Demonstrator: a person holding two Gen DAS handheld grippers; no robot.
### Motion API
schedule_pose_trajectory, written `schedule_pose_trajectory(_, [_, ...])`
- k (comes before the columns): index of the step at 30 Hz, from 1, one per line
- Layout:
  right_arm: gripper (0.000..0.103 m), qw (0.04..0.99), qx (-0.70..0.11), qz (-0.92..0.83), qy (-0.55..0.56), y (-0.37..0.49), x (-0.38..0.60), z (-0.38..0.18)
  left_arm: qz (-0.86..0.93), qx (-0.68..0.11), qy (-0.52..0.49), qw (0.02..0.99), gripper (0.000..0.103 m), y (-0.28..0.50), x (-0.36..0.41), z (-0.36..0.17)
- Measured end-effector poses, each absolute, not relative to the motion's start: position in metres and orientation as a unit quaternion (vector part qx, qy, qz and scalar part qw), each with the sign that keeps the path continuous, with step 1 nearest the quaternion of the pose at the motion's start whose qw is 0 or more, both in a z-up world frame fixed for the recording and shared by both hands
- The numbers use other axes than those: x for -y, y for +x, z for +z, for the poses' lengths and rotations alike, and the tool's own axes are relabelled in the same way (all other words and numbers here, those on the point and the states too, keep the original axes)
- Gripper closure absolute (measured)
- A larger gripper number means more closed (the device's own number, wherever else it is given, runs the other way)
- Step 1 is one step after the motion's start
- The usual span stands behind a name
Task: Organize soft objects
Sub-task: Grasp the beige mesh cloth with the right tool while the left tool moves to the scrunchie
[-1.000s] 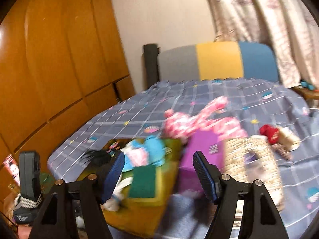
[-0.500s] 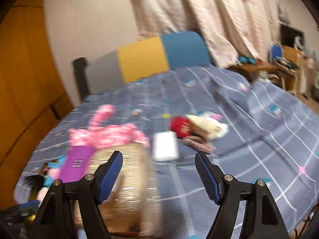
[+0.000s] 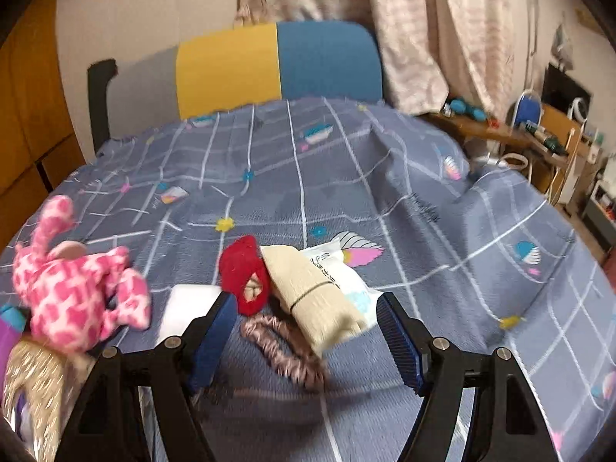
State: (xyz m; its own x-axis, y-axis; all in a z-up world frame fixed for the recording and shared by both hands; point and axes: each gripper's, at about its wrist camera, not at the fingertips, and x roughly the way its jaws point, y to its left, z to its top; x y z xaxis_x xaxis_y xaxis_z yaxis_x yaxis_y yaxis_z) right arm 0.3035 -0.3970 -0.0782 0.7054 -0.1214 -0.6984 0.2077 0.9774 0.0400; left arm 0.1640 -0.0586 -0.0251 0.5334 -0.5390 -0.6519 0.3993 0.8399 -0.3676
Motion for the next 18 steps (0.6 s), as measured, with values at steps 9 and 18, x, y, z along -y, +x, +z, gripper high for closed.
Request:
schedule_pose_trajectory(9, [0.045,0.894,-0.437,-0.093,-0.005,0.343,0.393,-0.124,-0.276,-0.403,-0.068,0.87,0.063,0.175,0.082,-0.014])
schedule_pose_trajectory(18, [0.063,0.911,-0.395,-0.08,0.087,0.288,0.419,-0.115,-0.306,-0.393,-0.056,0.865,0.063,0.192,0.123,0.005])
